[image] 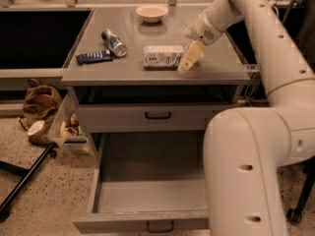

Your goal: Place blue plastic bottle into middle drawer

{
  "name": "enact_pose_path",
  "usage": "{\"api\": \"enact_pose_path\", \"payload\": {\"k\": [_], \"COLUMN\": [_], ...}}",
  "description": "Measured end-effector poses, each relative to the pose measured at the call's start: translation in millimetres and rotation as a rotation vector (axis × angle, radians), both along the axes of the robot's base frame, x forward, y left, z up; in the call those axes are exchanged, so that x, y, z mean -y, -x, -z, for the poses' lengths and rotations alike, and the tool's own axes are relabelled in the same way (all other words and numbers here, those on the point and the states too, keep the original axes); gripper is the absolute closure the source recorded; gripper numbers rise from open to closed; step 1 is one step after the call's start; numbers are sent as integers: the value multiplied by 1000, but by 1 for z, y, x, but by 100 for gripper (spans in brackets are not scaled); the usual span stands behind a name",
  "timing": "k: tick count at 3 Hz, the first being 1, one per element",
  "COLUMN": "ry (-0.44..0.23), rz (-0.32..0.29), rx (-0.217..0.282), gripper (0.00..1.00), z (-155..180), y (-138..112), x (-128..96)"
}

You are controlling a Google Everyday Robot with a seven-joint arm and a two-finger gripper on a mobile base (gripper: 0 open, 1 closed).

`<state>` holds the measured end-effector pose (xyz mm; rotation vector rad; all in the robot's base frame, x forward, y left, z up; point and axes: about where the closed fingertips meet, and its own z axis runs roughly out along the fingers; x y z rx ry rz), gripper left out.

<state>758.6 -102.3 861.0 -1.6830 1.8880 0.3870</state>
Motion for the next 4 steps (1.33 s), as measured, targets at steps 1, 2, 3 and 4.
{"api": "enact_pose_path", "payload": {"k": [1,2,3,4], "ry": [-21,-27,-27,-27], "rz": [43,47,47,47], "rx": [-5,7,7,7], "gripper": [0,19,41,64], "z": [14,14,14,14], "y": [-15,-19,-19,-19], "x": [14,13,13,13]}}
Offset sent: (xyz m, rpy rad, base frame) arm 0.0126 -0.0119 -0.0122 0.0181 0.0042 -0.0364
